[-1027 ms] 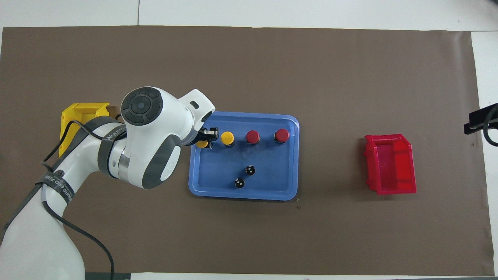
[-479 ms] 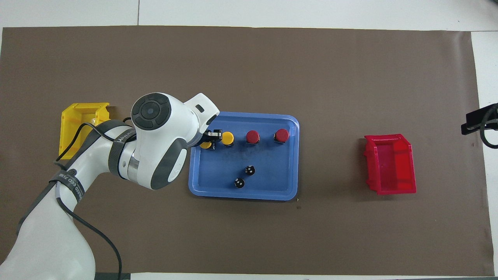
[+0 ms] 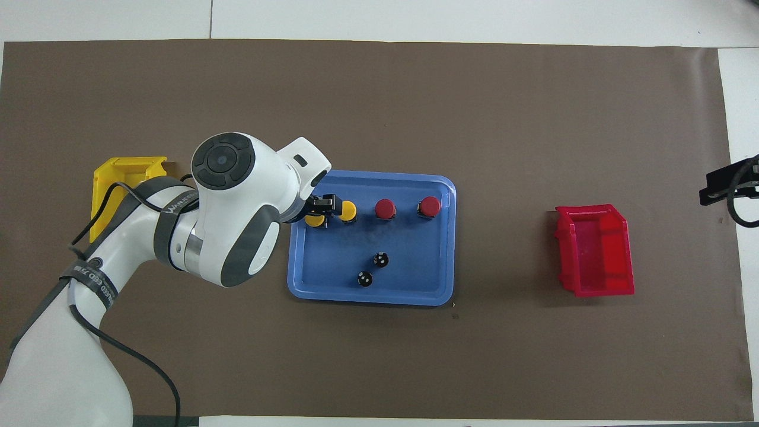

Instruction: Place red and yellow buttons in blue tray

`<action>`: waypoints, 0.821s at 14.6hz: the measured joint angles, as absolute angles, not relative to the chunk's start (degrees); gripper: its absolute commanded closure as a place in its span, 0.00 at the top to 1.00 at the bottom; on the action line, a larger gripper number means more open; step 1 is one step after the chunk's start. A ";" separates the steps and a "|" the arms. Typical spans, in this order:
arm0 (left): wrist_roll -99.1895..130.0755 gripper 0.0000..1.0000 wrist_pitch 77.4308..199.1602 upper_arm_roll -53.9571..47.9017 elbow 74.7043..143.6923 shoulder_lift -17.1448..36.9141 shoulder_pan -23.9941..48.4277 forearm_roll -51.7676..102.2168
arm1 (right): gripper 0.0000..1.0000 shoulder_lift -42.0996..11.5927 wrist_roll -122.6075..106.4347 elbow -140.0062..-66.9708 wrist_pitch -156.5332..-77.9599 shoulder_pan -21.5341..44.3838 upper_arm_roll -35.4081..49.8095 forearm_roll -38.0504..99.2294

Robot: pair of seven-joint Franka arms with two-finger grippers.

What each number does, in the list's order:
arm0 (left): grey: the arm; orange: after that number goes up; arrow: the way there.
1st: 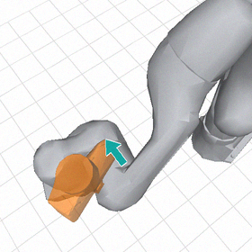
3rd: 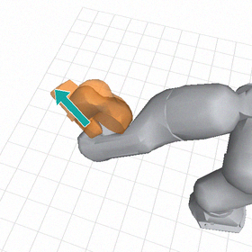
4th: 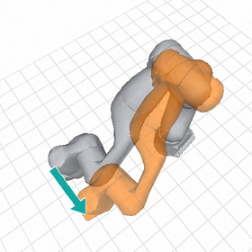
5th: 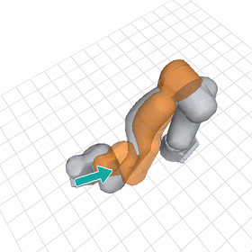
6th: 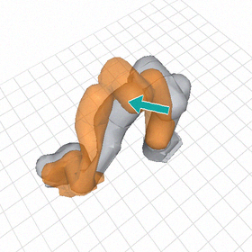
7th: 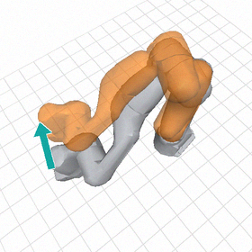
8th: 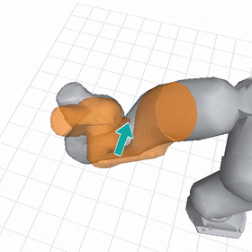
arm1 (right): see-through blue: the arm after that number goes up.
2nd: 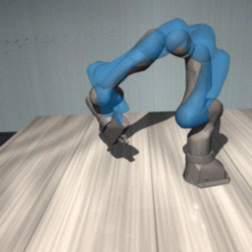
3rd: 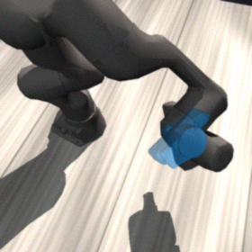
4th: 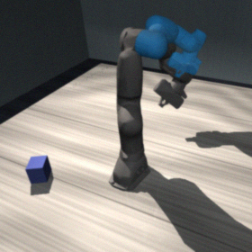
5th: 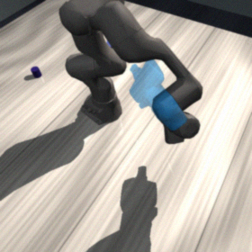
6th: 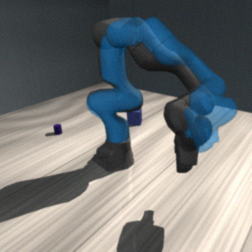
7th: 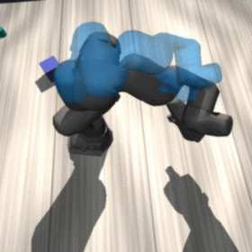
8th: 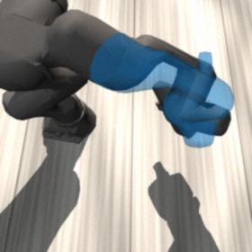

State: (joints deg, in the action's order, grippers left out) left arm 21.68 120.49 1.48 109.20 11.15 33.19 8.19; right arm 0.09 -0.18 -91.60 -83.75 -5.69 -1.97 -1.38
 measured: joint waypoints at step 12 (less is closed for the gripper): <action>-1.37 1.00 101.42 3.83 103.76 -3.92 12.01 3.64 | 1.00 0.10 -0.18 -91.60 -83.75 -5.69 -1.97 -1.38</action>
